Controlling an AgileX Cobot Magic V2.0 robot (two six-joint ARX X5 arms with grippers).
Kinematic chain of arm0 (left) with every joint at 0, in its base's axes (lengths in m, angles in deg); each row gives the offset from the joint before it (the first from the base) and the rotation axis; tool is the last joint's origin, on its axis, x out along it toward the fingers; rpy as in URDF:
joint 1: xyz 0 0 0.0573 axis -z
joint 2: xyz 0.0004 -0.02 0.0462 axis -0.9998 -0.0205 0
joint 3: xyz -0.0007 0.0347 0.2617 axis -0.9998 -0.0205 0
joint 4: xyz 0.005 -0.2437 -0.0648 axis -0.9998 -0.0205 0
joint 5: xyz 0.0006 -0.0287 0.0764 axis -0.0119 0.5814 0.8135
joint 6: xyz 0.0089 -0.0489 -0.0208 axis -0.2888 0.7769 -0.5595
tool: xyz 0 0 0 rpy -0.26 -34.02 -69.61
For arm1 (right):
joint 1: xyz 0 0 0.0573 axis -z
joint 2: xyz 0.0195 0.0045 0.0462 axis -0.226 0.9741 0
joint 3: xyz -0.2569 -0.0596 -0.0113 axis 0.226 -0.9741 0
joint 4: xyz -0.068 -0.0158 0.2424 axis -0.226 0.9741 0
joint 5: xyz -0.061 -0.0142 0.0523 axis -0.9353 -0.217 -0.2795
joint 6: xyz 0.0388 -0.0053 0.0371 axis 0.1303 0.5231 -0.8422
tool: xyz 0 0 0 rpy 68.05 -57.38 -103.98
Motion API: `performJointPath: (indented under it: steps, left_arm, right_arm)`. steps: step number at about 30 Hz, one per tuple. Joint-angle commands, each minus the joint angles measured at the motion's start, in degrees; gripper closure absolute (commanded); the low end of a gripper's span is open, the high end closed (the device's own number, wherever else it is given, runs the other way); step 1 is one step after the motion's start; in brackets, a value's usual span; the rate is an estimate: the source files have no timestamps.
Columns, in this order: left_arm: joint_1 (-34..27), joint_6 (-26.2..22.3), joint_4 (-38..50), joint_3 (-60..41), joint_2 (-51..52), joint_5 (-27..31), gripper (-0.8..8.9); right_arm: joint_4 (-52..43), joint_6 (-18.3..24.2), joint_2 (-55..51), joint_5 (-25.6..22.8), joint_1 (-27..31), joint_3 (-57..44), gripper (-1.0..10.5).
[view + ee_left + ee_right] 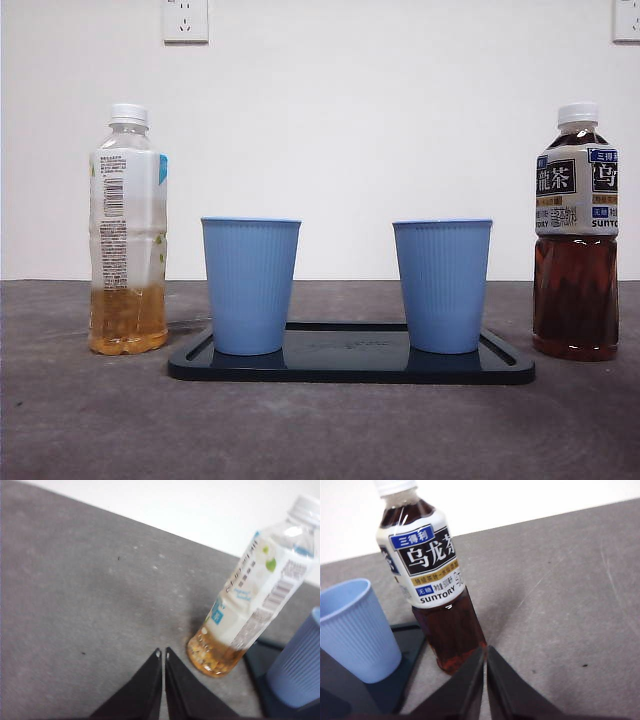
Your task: Pour the drink into the cup
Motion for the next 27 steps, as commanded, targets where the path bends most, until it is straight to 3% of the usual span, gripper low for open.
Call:
performJointPath:
  steps: [1, 5, 14, 19, 27]
  left_arm:
    - [-0.1, 7.9, 0.0, 0.5, 0.0, -0.1, 8.05]
    - [-0.1, 10.3, -0.5, 3.4, 0.0, -0.7, 8.04]
    - [-0.1, 9.9, -3.1, 14.5, -3.0, -1.6, 8.04]
    - [-0.1, 4.3, -9.7, 21.9, -8.1, -4.3, 8.04]
    - [0.1, -5.3, -21.2, 32.3, -19.5, -14.1, 8.04]
  right_arm:
    - [-0.5, -5.2, -0.2, 0.2, 0.0, 1.1, 9.4]
    - [-0.4, -6.2, -0.2, 0.0, 0.0, 4.3, 9.4]
    - [2.4, -6.1, 0.9, 0.0, 0.0, 14.3, 9.4]
    - [7.9, -3.9, 4.8, 0.9, -0.1, 20.9, 9.4]
    - [20.8, 4.5, 15.4, 10.2, -0.1, 31.1, 9.4]
